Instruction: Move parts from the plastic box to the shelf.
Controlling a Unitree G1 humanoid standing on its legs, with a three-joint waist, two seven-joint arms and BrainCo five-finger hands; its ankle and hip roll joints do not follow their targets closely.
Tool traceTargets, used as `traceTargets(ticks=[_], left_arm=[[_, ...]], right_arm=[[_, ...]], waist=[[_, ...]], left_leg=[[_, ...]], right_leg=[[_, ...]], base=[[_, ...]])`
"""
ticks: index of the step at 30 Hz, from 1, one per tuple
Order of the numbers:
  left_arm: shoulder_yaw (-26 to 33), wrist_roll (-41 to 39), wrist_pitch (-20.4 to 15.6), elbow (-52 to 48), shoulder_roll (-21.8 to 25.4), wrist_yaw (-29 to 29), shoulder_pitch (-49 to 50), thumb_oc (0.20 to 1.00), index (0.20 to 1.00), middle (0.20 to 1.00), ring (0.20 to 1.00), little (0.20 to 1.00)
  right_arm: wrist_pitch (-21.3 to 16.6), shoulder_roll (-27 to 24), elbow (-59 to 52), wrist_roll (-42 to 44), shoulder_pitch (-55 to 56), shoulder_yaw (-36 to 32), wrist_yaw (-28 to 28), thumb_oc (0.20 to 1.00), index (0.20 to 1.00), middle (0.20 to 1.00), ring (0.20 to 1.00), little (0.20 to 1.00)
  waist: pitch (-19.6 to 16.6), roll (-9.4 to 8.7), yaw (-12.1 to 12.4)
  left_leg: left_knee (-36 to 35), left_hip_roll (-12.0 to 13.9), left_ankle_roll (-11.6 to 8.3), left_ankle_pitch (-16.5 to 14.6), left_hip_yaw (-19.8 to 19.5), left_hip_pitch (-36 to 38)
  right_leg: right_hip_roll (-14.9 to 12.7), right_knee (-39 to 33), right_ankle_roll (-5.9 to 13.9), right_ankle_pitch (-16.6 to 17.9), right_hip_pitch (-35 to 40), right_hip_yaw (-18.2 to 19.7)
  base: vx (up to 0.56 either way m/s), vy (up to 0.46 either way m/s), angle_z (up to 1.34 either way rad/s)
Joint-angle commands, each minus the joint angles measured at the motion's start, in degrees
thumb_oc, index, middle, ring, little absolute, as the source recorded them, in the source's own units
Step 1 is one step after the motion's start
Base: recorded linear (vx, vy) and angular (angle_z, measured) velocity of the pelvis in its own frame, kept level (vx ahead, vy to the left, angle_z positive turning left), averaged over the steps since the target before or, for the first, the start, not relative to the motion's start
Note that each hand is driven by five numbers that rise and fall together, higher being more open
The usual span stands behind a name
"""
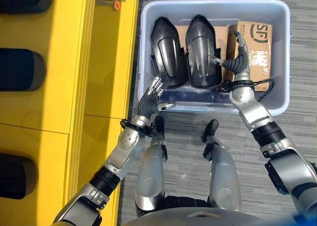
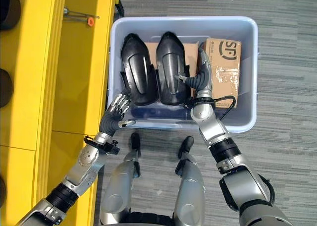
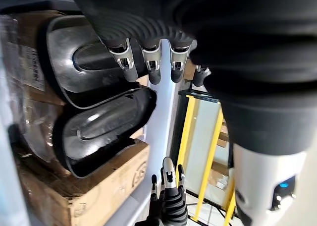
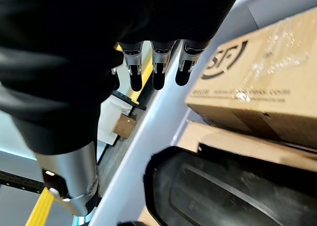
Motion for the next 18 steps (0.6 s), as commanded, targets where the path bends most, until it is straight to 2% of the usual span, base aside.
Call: traceTargets(ticks=[1, 6, 10, 13, 15, 18], left_arm=[[-2.24, -0.26, -1.53, -8.0, 0.33, 1.71, 1.22, 1.0, 1.0, 1.0, 1.0, 1.0], [-2.28, -1.15, -0.74, -8.68, 0.42, 2.44, 0.42, 1.0, 1.0, 1.0, 1.0, 1.0], [-2.38, -1.36, -0.03, -8.82, 0.23, 2.45, 0.03, 1.0, 1.0, 1.0, 1.0, 1.0], [-2.58, -0.18, 0.42, -8.48, 0.22, 2.89, -0.61, 1.0, 1.0, 1.0, 1.0, 1.0], [-2.44, -0.47, 0.6, -8.54, 0.48, 3.21, -0.89, 1.0, 1.0, 1.0, 1.0, 1.0], [-2.24, -0.79, 0.91, -8.62, 0.48, 3.31, -1.23, 1.0, 1.0, 1.0, 1.0, 1.0]], right_arm=[[-0.84, -0.87, -1.29, 0.03, -3.8, 0.43, -1.81, 1.0, 1.0, 1.0, 1.0, 1.0], [0.35, -1.11, 0.58, -1.4, -5.64, 0.3, -1.06, 1.0, 1.0, 1.0, 1.0, 1.0], [3.23, -1.44, 3.38, -4.78, -7.34, 1.3, -0.12, 1.0, 1.0, 1.0, 1.0, 1.0], [3.93, -1.84, 5.76, -3.76, -8.29, 2.36, -2.61, 1.0, 1.0, 1.0, 1.0, 1.0], [5.29, -1.95, 6.74, -2.8, -8.37, 2.36, -2.0, 1.0, 1.0, 1.0, 1.0, 1.0], [5.35, -1.68, 8.99, -1.52, -8.69, 2.62, -2.73, 1.0, 1.0, 1.0, 1.0, 1.0]], waist=[[-1.99, 1.31, 0.22], [-1.99, 1.58, 0.55], [-1.99, 1.86, 0.95], [-1.99, 1.96, 1.18], [-1.99, 2.04, 1.24], [-1.99, 2.21, 1.47]], left_leg=[[2.82, 1.41, -0.23, -1.34, -0.4, -2.77], [4.14, 1.11, -0.24, -1.3, -0.51, -5.85], [5.36, 0.82, -0.2, -1.58, -0.78, -8.17], [6.36, 0.7, -0.15, -1.73, -1.09, -10.2], [7.18, 0.43, 0.0, -1.9, -1.47, -11.73], [7.62, 0.31, 0.09, -1.92, -1.64, -12.95]], right_leg=[[-2.32, 3.49, 4.13, -2.08, -0.89, 2.35], [-2.66, 4.03, 4.13, -1.88, -3.49, 2.41], [-3.01, 5.04, 4.11, -2.07, -5.64, 2.36], [-3.14, 5.58, 4.15, -2.07, -7.19, 2.63], [-3.2, 5.92, 4.22, -2.04, -8.34, 2.92], [-3.29, 5.9, 4.25, -1.9, -9.2, 2.97]], base=[[-0.02, 0.038, 0.0], [0.0, 0.0, 0.0], [0.0, 0.015, 0.04], [0.0, 0.0, 0.0], [-0.02, -0.004, 0.08], [-0.01, -0.005, 0.05]])
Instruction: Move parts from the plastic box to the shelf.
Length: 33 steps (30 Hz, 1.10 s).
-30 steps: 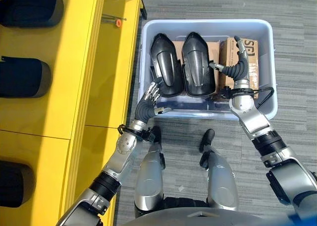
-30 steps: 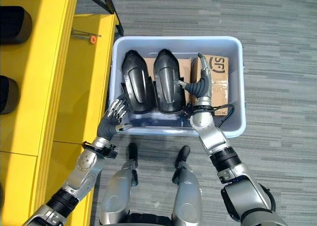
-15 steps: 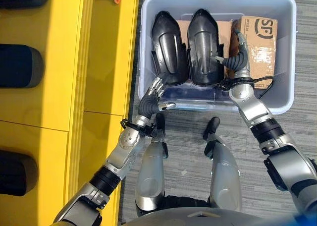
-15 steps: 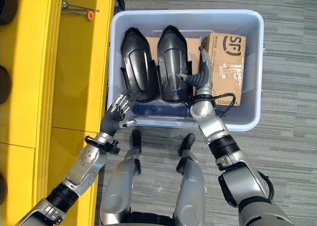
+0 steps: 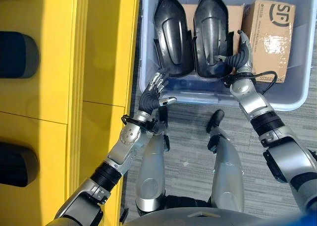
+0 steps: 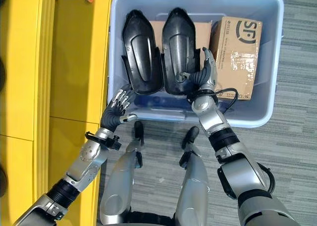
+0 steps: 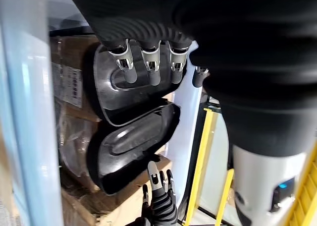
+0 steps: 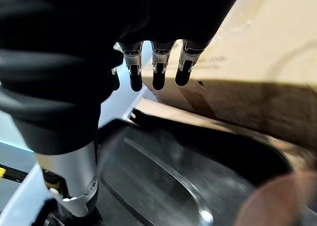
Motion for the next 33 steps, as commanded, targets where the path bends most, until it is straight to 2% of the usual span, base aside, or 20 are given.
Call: traceTargets(ticks=[1, 7, 10, 16, 25, 28, 30, 31, 32, 33], left_arm=[[-2.15, -0.15, -1.09, -7.83, 0.6, 0.82, 1.24, 1.0, 1.0, 1.0, 1.0, 1.0], [-2.15, -0.16, 0.28, -8.2, 0.34, 1.1, 0.49, 1.0, 1.0, 1.0, 1.0, 1.0], [-1.84, -1.08, 0.12, -8.15, 0.28, 0.45, 0.7, 1.0, 1.0, 1.0, 1.0, 1.0], [-1.61, -1.52, 0.94, -9.23, -0.21, 0.32, 0.09, 1.0, 1.0, 1.0, 1.0, 1.0], [-1.86, -1.21, 1.86, -8.86, -0.59, 0.42, -0.68, 1.0, 1.0, 1.0, 1.0, 1.0], [-2.06, -1.93, 1.99, -8.73, -0.44, 0.12, -0.83, 1.0, 1.0, 1.0, 1.0, 1.0], [-2.42, -1.73, 2.18, -8.58, -0.54, -1.04, -1.22, 1.0, 1.0, 1.0, 1.0, 1.0], [-2.55, -1.74, 2.38, -8.73, -0.51, -1.1, -1.15, 1.0, 1.0, 1.0, 1.0, 1.0], [-2.69, -1.71, 2.74, -9.0, -0.38, -0.51, -1.14, 1.0, 1.0, 1.0, 1.0, 1.0], [-2.78, -1.94, 2.6, -8.83, -0.24, -0.21, -1.23, 1.0, 1.0, 1.0, 1.0, 1.0]], right_arm=[[-1.0, -1.4, 0.62, 1.53, -3.24, 0.95, -2.11, 1.0, 1.0, 1.0, 1.0, 1.0], [-1.09, -1.26, 4.77, 3.6, -4.85, 1.1, -1.89, 1.0, 1.0, 1.0, 1.0, 1.0], [0.39, -1.18, 5.17, 4.66, -4.94, 1.27, -0.05, 1.0, 1.0, 1.0, 1.0, 1.0], [-0.56, -0.23, 7.8, 9.57, -5.18, 0.81, -1.32, 1.0, 1.0, 1.0, 1.0, 1.0], [-0.18, 0.12, 9.77, 7.7, -6.31, 1.2, -2.28, 1.0, 1.0, 1.0, 1.0, 1.0], [0.72, -0.22, 10.93, 7.13, -7.51, 1.52, -2.15, 1.0, 1.0, 1.0, 1.0, 1.0], [2.71, -0.27, 12.47, 5.58, -8.9, 2.06, -0.27, 1.0, 1.0, 1.0, 1.0, 1.0], [2.8, -0.57, 13.19, 5.41, -9.36, 2.46, 0.5, 0.624, 0.624, 0.624, 0.624, 0.624], [3.43, -0.84, 13.94, 4.1, -9.95, 2.99, 2.07, 0.2, 0.2, 0.2, 0.2, 0.2], [4.12, -1.01, 14.43, 3.87, -10.51, 3.57, 2.7, 0.2, 0.2, 0.2, 0.2, 0.2]], waist=[[-2.03, 1.97, 0.47], [-2.03, 2.13, 0.96], [-2.03, 2.13, 1.12], [-2.03, 2.19, 1.32], [-2.03, 2.61, 1.48], [-2.03, 2.73, 1.65], [-2.03, 2.83, 1.89], [-2.03, 2.96, 2.04], [-2.03, 3.06, 2.21], [-2.03, 3.09, 2.28]], left_leg=[[3.59, 0.77, -0.16, -2.03, -0.14, -3.17], [4.39, 0.6, -0.2, -1.78, -0.53, -5.98], [4.83, 0.6, -0.22, -1.78, -0.65, -7.09], [5.49, 0.7, -0.32, -1.57, -1.01, -9.26], [6.61, 0.65, -0.31, -1.65, -1.34, -11.3], [7.05, 0.63, -0.32, -1.74, -1.61, -11.77], [7.36, 0.54, -0.33, -1.79, -1.91, -12.25], [7.38, 0.54, -0.35, -1.75, -1.92, -12.36], [7.46, 0.5, -0.38, -1.76, -2.07, -12.56], [7.53, 0.56, -0.43, -1.69, -2.09, -12.7]], right_leg=[[-1.72, 1.5, 5.13, -1.26, 0.2, 2.58], [-1.69, 1.88, 5.03, -1.06, -1.86, 2.35], [-1.87, 2.18, 5.05, -1.0, -2.82, 2.27], [-1.83, 2.87, 4.92, -1.06, -4.65, 2.38], [-2.01, 4.0, 4.84, -1.16, -6.59, 2.59], [-2.12, 4.32, 4.85, -1.17, -6.99, 2.61], [-2.16, 4.43, 4.8, -1.16, -7.31, 2.49], [-2.18, 4.48, 4.77, -1.19, -7.39, 2.42], [-2.24, 4.59, 4.74, -1.27, -7.51, 2.3], [-2.32, 4.82, 4.76, -1.24, -7.69, 2.26]], base=[[0.0, 0.0, 0.0], [0.0, 0.0, 0.0], [-0.01, -0.014, 0.04], [0.0, -0.005, 0.0], [0.0, 0.0, 0.0], [0.0, 0.0, 0.0], [0.0, 0.0, 0.0], [0.0, 0.0, 0.0], [0.0, 0.0, 0.0], [0.0, 0.0, 0.0]])
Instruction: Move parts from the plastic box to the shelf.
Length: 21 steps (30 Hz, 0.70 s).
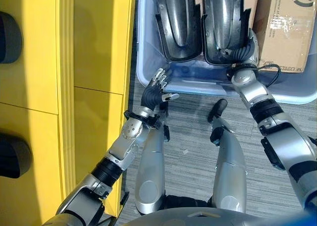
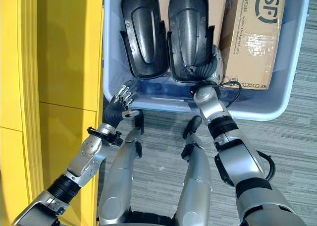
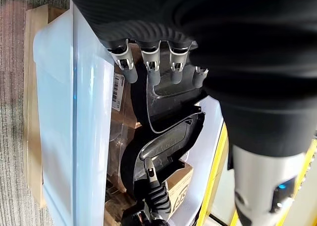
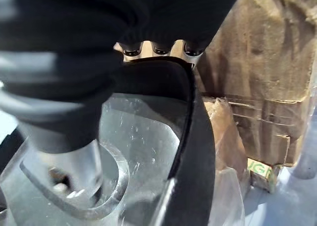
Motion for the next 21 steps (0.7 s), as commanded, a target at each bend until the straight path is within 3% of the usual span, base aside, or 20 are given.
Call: traceTargets(ticks=[1, 8, 21], left_arm=[[-2.73, -0.58, -1.36, -7.16, 0.04, -0.25, 1.11, 1.0, 1.0, 1.0, 1.0, 1.0], [-3.07, -1.78, -1.9, -6.66, 1.05, -1.74, 1.21, 1.0, 1.0, 1.0, 1.0, 1.0], [-3.52, -1.21, -2.8, -5.63, 1.34, -1.07, 0.77, 1.0, 1.0, 1.0, 1.0, 1.0]], right_arm=[[2.51, -1.55, 1.78, -1.31, -0.85, 3.59, 5.82, 0.2, 0.2, 0.2, 0.2, 0.2], [3.21, -3.0, 9.05, -2.72, -4.37, 6.82, 6.04, 0.2, 0.2, 0.2, 0.2, 0.2], [-1.08, -4.09, 11.94, -4.79, -4.3, 8.32, 2.67, 0.2, 0.2, 0.2, 0.2, 0.2]], waist=[[-1.97, 3.12, 2.16], [-1.97, 3.67, 3.44], [-1.97, 3.78, 3.46]], left_leg=[[3.49, -0.02, -0.54, -1.68, -0.47, -4.14], [4.24, -0.11, -0.47, -1.71, -1.14, -5.14], [4.6, -0.25, -0.27, -1.81, -1.24, -6.26]], right_leg=[[-2.0, 1.94, 5.66, -0.9, -0.4, 2.75], [-2.69, 2.97, 5.61, -1.05, -0.93, 1.96], [-2.64, 2.57, 5.73, -0.75, -1.6, 1.78]], base=[[0.0, 0.0, 0.0], [0.0, -0.003, 0.03], [0.0, 0.0, 0.01]])
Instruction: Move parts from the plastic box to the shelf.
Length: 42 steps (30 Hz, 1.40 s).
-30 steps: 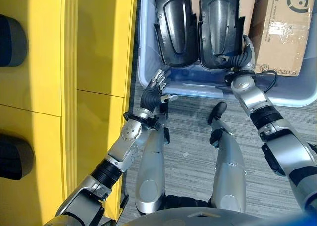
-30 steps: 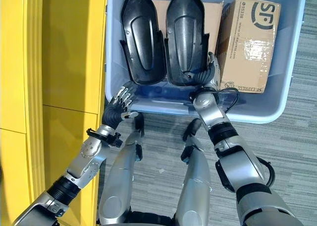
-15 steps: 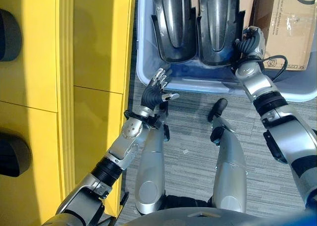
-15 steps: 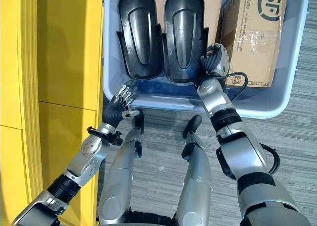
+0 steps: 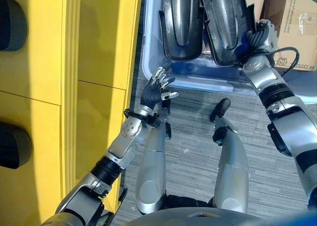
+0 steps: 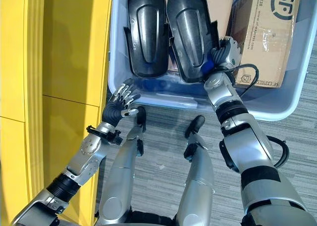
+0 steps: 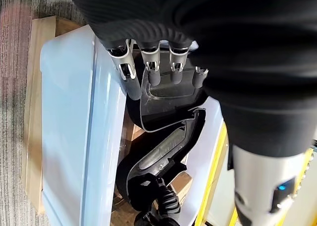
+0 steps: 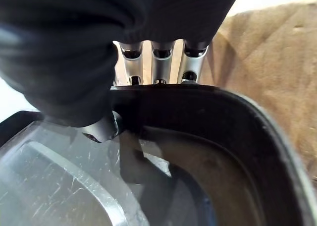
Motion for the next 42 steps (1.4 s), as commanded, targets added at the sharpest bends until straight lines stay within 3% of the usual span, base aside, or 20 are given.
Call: traceTargets(ticks=[1, 3, 4, 6, 8, 11, 13, 20, 26, 32, 34, 42], left_arm=[[-3.57, 0.14, -2.39, -5.5, 0.52, -0.57, 1.36, 1.0, 1.0, 1.0, 1.0, 1.0], [-3.71, 0.52, -3.03, -5.1, 0.47, -0.48, 1.29, 1.0, 1.0, 1.0, 1.0, 1.0], [-3.79, 0.41, -3.18, -5.05, 0.47, -0.29, 1.35, 1.0, 1.0, 1.0, 1.0, 1.0], [-3.77, 0.36, -3.21, -5.12, 0.51, -0.29, 1.45, 1.0, 1.0, 1.0, 1.0, 1.0], [-3.58, 1.22, -3.63, -5.25, 0.56, 0.0, 2.36, 1.0, 1.0, 1.0, 1.0, 1.0], [-3.27, 1.83, -4.63, -5.57, 0.42, 1.18, 3.96, 1.0, 1.0, 1.0, 1.0, 1.0], [-2.71, 2.06, -4.85, -5.53, 0.01, 2.39, 5.13, 1.0, 1.0, 1.0, 1.0, 1.0], [-2.47, 1.76, -6.97, -5.55, 0.23, -0.65, 8.82, 1.0, 1.0, 1.0, 1.0, 1.0], [-2.45, 1.16, -8.48, -4.31, 1.01, -0.87, 10.7, 1.0, 1.0, 1.0, 1.0, 1.0], [-1.86, 1.37, -9.54, -3.78, 0.93, -2.21, 12.75, 1.0, 1.0, 1.0, 1.0, 1.0], [-0.79, 1.49, -10.16, -3.32, 0.77, -2.33, 14.54, 1.0, 1.0, 1.0, 1.0, 1.0], [2.59, 1.04, -11.98, -1.22, -0.27, -4.39, 20.39, 1.0, 1.0, 1.0, 1.0, 1.0]], right_arm=[[-2.37, -0.54, 2.2, 1.17, 3.91, 3.75, 2.0, 0.2, 0.2, 0.2, 0.2, 0.2], [-5.29, -0.42, 2.21, 3.55, 4.18, 3.43, 0.02, 0.2, 0.2, 0.2, 0.2, 0.2], [-10.44, -0.31, 1.52, 7.02, 4.6, 2.02, -1.76, 0.2, 0.2, 0.2, 0.2, 0.2], [-12.43, -0.23, 0.82, 7.76, 4.98, 1.24, -2.63, 0.2, 0.2, 0.2, 0.2, 0.2], [-19.07, -0.12, -4.04, 9.08, 6.94, -1.98, -5.92, 0.2, 0.2, 0.2, 0.2, 0.2], [-21.25, 0.03, -13.19, 5.78, 10.18, -5.33, -7.83, 0.2, 0.2, 0.2, 0.2, 0.2], [-20.64, 0.36, -22.84, 2.43, 13.27, -7.38, -8.38, 0.2, 0.2, 0.2, 0.2, 0.2], [-18.07, -0.16, -36.73, 0.82, 18.51, -10.48, -7.38, 0.2, 0.2, 0.2, 0.2, 0.2], [-17.23, -0.31, -36.65, 0.52, 17.89, -12.58, -5.81, 0.2, 0.2, 0.2, 0.2, 0.2], [-17.31, -0.26, -34.03, 7.41, 17.08, -13.63, -2.11, 0.2, 0.2, 0.2, 0.2, 0.2], [-16.95, 0.62, -33.58, 14.98, 18.49, -14.12, 3.98, 0.2, 0.2, 0.2, 0.2, 0.2], [-15.09, 5.54, -39.61, 26.29, 26.87, -11.22, 16.25, 0.2, 0.2, 0.2, 0.2, 0.2]], waist=[[-1.69, 3.42, 1.88], [-1.69, 3.54, 1.8], [-1.69, 3.69, 1.71], [-1.69, 3.7, 1.63], [-1.69, 3.5, 1.01], [-1.69, 3.02, -0.02], [-1.69, 2.33, -1.24], [-1.69, 1.37, -3.16], [-1.69, 1.58, -2.98], [-1.69, 1.94, -2.55], [-1.77, 2.2, -2.69], [-7.72, 1.05, -2.25]], left_leg=[[2.74, -0.09, 0.08, -1.61, 0.24, -3.38], [2.72, 0.0, 0.15, -1.62, 0.36, -3.31], [2.62, -0.06, 0.26, -1.71, 0.47, -2.7], [2.49, -0.09, 0.29, -1.76, 0.54, -2.31], [1.88, -0.07, 0.37, -1.92, 1.13, -0.5], [1.61, 0.09, 0.31, -2.23, 1.69, 1.65], [0.82, 0.47, 0.23, -2.48, 2.53, 4.51], [-1.75, 1.06, -0.09, -2.77, 4.24, 13.63], [-1.41, 1.31, -0.24, -3.71, 4.19, 18.8], [-3.88, 1.8, -0.57, -3.02, 4.04, 24.89], [-6.39, 2.29, -0.99, -2.23, 4.16, 30.24], [-10.85, 2.84, -1.72, -0.33, 3.79, 36.59]], right_leg=[[-2.01, 1.51, 6.08, -0.43, 0.32, 2.41], [-2.0, 1.57, 6.06, -0.44, 0.33, 2.52], [-1.92, 1.6, 6.04, -0.56, 0.81, 2.62], [-1.86, 1.48, 6.06, -0.57, 1.14, 2.66], [-1.45, 0.63, 6.15, -0.53, 2.64, 2.89], [-0.83, 0.02, 6.07, -0.75, 4.39, 3.32], [-0.19, -0.93, 6.05, -0.99, 6.65, 3.76], [0.66, -2.43, 5.73, -1.87, 14.19, 4.38], [0.59, -1.13, 4.84, -3.58, 19.09, 4.03], [0.68, -2.9, 4.1, -3.73, 25.18, 3.22], [0.57, -4.74, 3.79, -3.99, 30.66, 2.77], [0.76, -10.65, 3.86, -3.1, 39.1, 1.49]], base=[[0.0, 0.0, 0.0], [0.0, 0.0, 0.0], [0.0, 0.0, 0.0], [0.0, 0.0, 0.0], [0.0, 0.0, 0.0], [0.01, 0.017, -0.06], [0.02, 0.018, -0.13], [0.04, 0.002, -0.16], [0.04, -0.025, -0.05], [0.03, -0.003, 0.0], [0.08, 0.08, 0.0], [0.08, 0.09, 0.03]])
